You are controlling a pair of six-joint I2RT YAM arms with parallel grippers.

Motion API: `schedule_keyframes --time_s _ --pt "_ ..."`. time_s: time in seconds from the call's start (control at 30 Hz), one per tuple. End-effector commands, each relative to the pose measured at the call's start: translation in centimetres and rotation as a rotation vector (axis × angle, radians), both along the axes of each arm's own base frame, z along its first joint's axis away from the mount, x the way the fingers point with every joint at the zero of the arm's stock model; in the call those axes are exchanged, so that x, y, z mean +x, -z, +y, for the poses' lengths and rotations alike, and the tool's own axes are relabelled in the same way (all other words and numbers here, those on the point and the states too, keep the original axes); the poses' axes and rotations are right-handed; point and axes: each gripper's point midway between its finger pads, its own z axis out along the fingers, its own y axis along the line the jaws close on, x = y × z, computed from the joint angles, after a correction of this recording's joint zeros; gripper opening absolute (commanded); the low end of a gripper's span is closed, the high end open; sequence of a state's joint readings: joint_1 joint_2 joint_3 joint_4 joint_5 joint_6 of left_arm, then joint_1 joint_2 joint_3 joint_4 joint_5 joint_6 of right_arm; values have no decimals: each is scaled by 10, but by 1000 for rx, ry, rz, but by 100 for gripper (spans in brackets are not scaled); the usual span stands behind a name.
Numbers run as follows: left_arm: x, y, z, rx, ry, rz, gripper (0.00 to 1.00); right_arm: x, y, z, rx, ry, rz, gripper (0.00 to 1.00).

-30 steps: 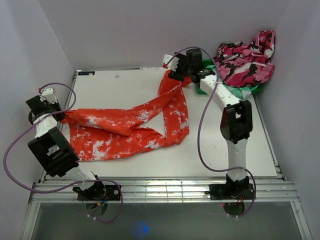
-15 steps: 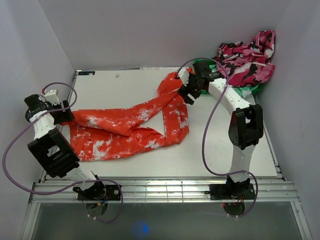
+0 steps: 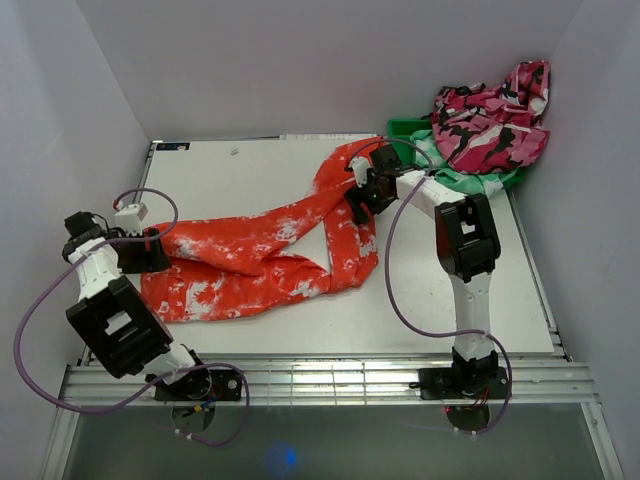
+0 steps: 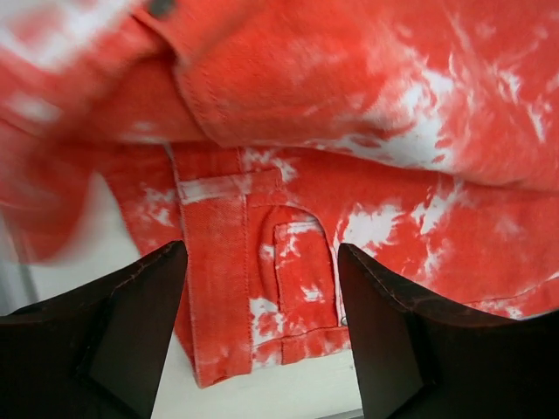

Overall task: Fold and stack the trousers
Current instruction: Flatten the trousers out

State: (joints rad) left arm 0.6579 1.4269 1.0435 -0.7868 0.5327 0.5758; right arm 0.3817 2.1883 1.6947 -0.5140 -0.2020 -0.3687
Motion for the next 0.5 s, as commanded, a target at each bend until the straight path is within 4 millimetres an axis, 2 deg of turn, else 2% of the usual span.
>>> schedule_keyframes --time_s 0.0,0.03,0.1,0.13,0.17,0.2,0.23,0.27,0.3,0.33,0.37,0.4,0.43,0.47 --pt "-12 21 -11 -36 33 50 80 8 15 -5 -5 67 -29 79" --pt "-11 32 -9 -43 20 76 76 4 22 -6 -11 66 -11 63" --pt "-2 42 5 -30 -38 86 71 -12 33 -11 -29 55 41 48" --pt "1 57 12 -33 -61 124 64 -17 27 -12 -22 47 38 33" --pt "4 62 15 -51 -94 142 59 -37 35 -17 -17 31 82 27" --pt "7 67 19 -55 -115 157 53 -44 31 -22 -6 28 88 20" --pt "15 76 28 -56 -131 176 41 -51 9 -23 27 14 67 8" --pt "18 80 32 -59 -151 186 34 -73 16 -33 20 11 114 8" --pt "22 83 35 -70 -182 197 28 -82 10 -42 29 18 125 8" --pt "31 82 43 -61 -195 184 22 -93 -10 -50 37 6 109 8" --pt "32 92 46 -71 -216 213 11 -103 -14 -56 36 2 117 8" --pt "35 94 48 -81 -239 222 6 -121 -8 -72 21 19 150 8" --pt "36 97 50 -88 -250 231 2 -126 -23 -82 23 27 114 8" --pt "41 95 54 -85 -265 227 0 -139 -22 -94 -4 24 138 8"
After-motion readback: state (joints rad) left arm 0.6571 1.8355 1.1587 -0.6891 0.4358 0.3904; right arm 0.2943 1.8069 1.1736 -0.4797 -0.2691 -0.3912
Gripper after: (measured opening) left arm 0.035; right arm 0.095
